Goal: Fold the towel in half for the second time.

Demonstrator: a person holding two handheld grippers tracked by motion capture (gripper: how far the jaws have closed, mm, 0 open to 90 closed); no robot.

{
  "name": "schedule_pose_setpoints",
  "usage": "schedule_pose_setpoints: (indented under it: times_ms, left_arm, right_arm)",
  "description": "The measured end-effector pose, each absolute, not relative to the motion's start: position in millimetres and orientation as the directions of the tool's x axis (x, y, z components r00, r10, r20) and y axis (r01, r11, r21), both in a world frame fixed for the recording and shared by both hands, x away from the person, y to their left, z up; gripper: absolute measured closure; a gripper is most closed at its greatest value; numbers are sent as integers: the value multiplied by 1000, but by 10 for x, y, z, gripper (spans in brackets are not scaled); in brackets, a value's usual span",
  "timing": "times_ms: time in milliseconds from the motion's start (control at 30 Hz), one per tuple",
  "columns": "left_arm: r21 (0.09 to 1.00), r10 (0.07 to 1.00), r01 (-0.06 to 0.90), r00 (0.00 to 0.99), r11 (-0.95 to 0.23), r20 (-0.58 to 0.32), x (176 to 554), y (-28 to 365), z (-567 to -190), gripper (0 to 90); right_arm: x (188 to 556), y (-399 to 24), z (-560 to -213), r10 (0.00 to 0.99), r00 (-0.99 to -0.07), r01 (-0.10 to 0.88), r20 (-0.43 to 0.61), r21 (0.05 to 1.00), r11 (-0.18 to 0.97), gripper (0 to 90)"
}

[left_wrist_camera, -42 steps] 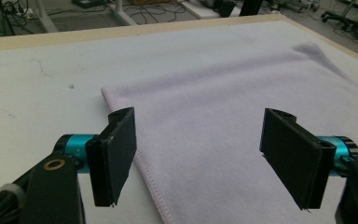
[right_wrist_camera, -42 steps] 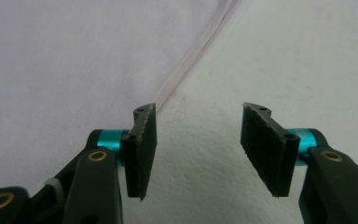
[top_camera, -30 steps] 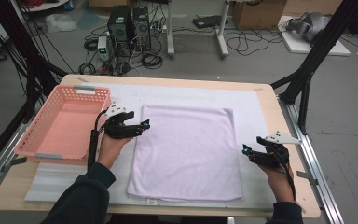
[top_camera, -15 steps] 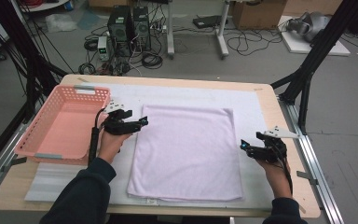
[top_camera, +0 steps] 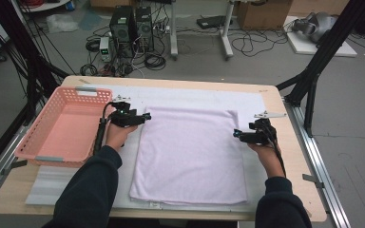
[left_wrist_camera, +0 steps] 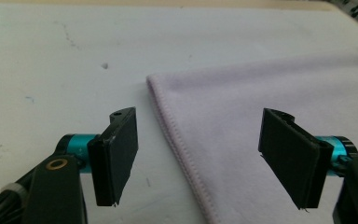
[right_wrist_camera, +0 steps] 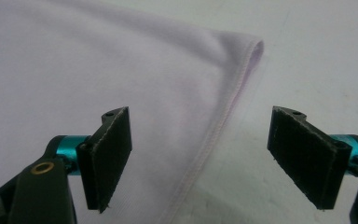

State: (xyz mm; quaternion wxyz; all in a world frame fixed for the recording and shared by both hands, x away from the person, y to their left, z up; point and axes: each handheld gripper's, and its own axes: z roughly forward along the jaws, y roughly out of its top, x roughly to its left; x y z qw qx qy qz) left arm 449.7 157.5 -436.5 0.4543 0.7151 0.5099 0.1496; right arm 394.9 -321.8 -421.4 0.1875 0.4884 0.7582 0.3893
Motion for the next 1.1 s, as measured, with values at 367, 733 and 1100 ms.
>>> schedule_pose_setpoints:
  times_ms: [367,733,1100]
  left_arm:
    - [782,878,616,420,-89,-231,4698,1450,-4513,377]
    - [793,866,562,492,-234,-92,4645,1279,-4507,841]
    - [840,838,543,467,-21,-281,4553,1469,-4238,852]
  right_arm:
    - [4309,-3143,-4397,917,-384,656,105,731,191,219]
    - [4411,-2994,-4438,906,-417,654,78,718,239,777]
    - [4308,-3028,-4259,894,-438,579,93,790,202,852]
